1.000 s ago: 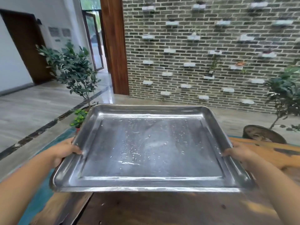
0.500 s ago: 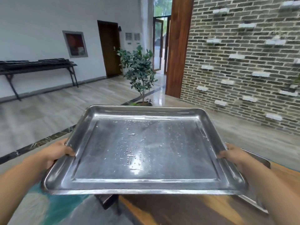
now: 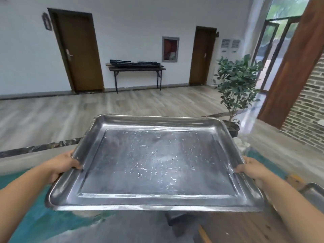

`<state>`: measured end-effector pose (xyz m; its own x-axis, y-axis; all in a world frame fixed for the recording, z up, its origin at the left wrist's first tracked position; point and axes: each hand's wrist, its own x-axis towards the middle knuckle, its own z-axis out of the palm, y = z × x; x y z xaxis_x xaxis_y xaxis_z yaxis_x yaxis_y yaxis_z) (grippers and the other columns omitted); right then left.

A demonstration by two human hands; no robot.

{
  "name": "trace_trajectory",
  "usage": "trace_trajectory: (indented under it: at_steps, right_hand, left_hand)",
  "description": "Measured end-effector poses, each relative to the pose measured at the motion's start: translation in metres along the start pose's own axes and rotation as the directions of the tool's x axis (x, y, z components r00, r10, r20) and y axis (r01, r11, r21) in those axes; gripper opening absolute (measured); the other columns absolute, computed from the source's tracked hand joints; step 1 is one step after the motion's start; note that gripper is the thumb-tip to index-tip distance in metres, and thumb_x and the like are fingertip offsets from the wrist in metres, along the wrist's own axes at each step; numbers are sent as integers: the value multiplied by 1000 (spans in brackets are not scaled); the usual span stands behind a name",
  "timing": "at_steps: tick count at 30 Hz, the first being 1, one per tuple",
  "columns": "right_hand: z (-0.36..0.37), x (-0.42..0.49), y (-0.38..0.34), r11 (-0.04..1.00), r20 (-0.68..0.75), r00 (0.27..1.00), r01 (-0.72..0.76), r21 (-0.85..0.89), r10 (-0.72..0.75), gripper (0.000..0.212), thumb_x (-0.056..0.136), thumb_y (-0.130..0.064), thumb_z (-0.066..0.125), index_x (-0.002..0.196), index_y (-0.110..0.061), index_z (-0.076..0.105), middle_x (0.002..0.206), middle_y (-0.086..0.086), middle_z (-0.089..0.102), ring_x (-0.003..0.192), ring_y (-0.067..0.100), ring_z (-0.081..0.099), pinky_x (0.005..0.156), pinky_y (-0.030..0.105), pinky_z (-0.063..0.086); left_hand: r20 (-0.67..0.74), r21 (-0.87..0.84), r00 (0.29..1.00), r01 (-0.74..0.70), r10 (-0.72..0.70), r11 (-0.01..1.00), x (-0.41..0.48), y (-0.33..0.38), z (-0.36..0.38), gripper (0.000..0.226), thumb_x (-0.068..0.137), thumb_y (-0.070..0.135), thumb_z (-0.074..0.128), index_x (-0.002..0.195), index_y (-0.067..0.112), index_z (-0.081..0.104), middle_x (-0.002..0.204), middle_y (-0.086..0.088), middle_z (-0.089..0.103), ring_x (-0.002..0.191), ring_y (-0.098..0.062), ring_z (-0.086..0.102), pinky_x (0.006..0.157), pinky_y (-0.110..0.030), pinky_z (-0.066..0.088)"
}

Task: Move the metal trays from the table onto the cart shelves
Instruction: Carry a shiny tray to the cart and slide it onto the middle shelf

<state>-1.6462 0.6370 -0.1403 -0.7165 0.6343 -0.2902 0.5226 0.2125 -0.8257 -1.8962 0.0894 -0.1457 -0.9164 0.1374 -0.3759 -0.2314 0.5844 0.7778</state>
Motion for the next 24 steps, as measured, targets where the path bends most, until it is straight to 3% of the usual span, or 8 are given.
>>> trace_trajectory:
  at_steps: [5,11,15,18,20,24]
  right_hand:
    - [104,32,-63,993,149,984,107,-44,-99,31,81,15,58,105,-3,63,78,13,64,66,27,59,54,27,46]
    - [208,60,-134,972,348,921,219,-89,-175,31,80,13,62,103,-7,65,81,6,68,68,21,62,42,20,45]
    - [267,79,-170,944,488,845,308,-115,-216,30,80,13,62,103,-7,64,87,11,70,70,23,62,51,24,45]
    - [311,95,-192,913,602,762,387,-127,-240,32,81,14,60,104,-7,64,78,8,69,67,23,63,43,18,45]
    - [341,102,-206,886,669,698,446,-126,-256,34,80,15,60,107,-5,65,79,7,70,71,24,64,53,21,48]
    - [396,104,-235,834,782,565,540,-111,-262,42,79,12,63,116,-6,63,99,15,71,92,31,65,83,38,52]
  left_hand:
    - [-147,-77,983,99,-109,992,-16,-58,-84,37,80,-15,60,112,2,55,86,-30,67,64,-37,65,57,-39,54]
    - [-301,-167,931,162,-207,973,-62,-125,-145,43,79,-15,60,114,10,59,99,-33,68,81,-46,66,72,-51,56]
    - [-396,-270,863,216,-313,938,-98,-164,-159,42,79,-18,57,113,6,58,90,-30,69,71,-42,67,64,-45,55]
    - [-448,-353,802,247,-395,902,-130,-182,-157,33,78,-20,54,105,-1,57,80,-30,67,66,-38,65,66,-48,55]
    - [-498,-395,743,265,-447,880,-157,-189,-149,29,78,-19,55,101,-1,55,75,-28,67,63,-37,65,65,-49,56]
    - [-531,-522,636,276,-560,807,-214,-194,-116,28,81,-19,52,101,1,52,65,-24,66,49,-34,66,44,-37,53]
